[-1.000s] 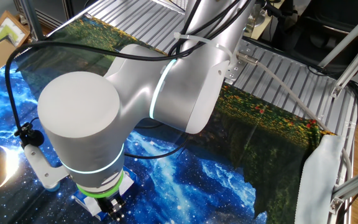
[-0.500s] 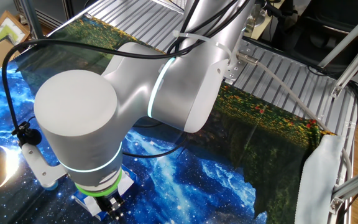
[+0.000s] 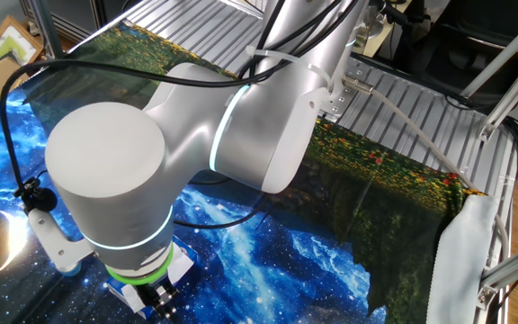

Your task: Pull out a napkin

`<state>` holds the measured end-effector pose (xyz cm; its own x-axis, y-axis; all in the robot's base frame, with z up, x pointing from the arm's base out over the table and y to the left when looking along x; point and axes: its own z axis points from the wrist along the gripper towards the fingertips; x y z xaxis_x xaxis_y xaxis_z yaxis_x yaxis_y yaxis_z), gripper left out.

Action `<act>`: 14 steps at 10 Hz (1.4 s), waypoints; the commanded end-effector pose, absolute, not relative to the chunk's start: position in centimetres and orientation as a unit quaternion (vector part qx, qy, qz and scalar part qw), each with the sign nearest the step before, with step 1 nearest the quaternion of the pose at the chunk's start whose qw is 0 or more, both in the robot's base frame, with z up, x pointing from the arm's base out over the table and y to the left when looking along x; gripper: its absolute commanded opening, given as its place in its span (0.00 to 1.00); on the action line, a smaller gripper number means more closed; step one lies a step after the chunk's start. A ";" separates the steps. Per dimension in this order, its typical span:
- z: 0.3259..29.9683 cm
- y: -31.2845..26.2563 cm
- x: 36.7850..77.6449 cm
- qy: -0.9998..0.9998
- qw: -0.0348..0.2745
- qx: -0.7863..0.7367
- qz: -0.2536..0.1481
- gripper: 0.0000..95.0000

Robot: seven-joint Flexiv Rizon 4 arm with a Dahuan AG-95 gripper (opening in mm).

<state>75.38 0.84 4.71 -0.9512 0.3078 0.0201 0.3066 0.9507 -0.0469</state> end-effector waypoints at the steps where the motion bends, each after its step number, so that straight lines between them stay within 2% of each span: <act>1: 4.7 0.9 75.4 -0.988 0.015 -0.156 0.017 0.40; 4: 4.7 0.9 75.4 -0.987 0.014 -0.156 0.020 0.40; 5: 4.7 0.9 75.4 -0.987 0.014 -0.157 0.022 0.60; 14: 4.1 1.1 75.5 -0.986 0.013 -0.162 0.025 0.60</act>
<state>75.59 1.11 3.94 -0.9462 0.3232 0.0180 0.3219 0.9453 -0.0519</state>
